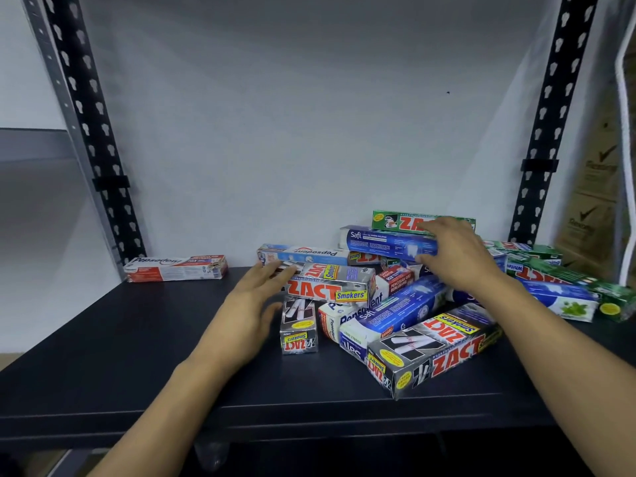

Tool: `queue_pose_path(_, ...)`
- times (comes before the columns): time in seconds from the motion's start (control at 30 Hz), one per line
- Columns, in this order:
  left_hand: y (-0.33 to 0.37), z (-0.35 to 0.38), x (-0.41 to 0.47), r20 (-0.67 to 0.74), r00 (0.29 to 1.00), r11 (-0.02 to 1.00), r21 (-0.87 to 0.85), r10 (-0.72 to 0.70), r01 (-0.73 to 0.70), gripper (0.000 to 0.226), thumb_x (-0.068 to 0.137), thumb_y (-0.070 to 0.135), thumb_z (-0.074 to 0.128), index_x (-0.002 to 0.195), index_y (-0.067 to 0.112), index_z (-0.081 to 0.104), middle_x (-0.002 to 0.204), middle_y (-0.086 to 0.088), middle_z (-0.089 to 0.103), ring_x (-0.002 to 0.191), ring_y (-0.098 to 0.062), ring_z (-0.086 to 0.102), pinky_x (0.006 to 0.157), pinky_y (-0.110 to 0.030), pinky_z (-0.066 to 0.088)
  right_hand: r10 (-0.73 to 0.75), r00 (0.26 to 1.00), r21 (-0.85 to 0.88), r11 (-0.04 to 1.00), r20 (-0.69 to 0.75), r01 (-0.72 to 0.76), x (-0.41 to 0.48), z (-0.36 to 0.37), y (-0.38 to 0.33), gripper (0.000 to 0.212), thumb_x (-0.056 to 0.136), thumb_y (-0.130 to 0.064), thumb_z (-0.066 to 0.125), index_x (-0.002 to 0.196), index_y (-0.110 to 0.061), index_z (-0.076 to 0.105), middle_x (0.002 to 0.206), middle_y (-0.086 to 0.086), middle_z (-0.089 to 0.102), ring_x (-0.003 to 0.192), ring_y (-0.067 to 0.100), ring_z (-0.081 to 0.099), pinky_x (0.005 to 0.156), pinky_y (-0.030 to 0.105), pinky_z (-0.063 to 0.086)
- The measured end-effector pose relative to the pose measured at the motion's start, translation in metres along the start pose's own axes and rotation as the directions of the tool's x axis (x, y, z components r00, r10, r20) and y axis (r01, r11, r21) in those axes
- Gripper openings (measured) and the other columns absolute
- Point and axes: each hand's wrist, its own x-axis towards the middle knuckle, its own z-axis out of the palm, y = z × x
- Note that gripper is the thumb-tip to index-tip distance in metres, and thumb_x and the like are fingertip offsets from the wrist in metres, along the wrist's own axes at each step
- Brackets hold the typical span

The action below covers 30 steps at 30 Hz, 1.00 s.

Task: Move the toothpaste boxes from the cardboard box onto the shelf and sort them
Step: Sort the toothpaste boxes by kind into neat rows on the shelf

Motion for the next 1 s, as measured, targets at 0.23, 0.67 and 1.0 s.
queue_pose_path(0.23,0.005,0.001,0.001,0.016,0.999,0.999,-0.01,0.036,-0.036,0.071,0.096,0.01,0.06,0.151,0.045,0.032,0.161,0.016,0.026,0.151,-0.012,0.016,0.121,-0.043,0.027,0.126,0.991,-0.058,0.991,0.047,-0.123,0.01,0.01,0.003,0.054,0.088,-0.04,0.07,0.135,-0.021,0.053,0.135,0.008,0.055,0.121,0.03,0.054,0.096,0.046,0.046)
queue_pose_path(0.67,0.009,-0.002,0.021,-0.023,1.0,0.917,-0.398,-0.008,-0.002,0.063,0.099,-0.006,0.041,0.14,0.04,0.052,0.14,0.014,0.057,0.134,-0.002,0.045,0.098,-0.012,0.045,-0.431,0.719,0.483,0.863,0.545,0.151,-0.021,-0.05,-0.09,0.063,0.075,-0.066,0.068,0.134,-0.048,0.054,0.134,-0.026,0.055,0.12,0.002,0.054,0.101,0.029,0.046)
queue_pose_path(1.0,-0.032,0.028,0.112,0.13,0.973,0.961,-0.179,-0.191,0.213,0.054,0.091,-0.006,0.055,0.138,0.02,0.054,0.145,-0.007,0.052,0.133,-0.026,0.048,0.099,-0.03,0.046,-0.264,0.922,0.345,0.925,0.282,0.16,-0.033,-0.031,-0.049,0.049,0.086,-0.033,0.074,0.131,-0.046,0.059,0.131,-0.018,0.06,0.112,0.003,0.054,0.087,0.023,0.042)
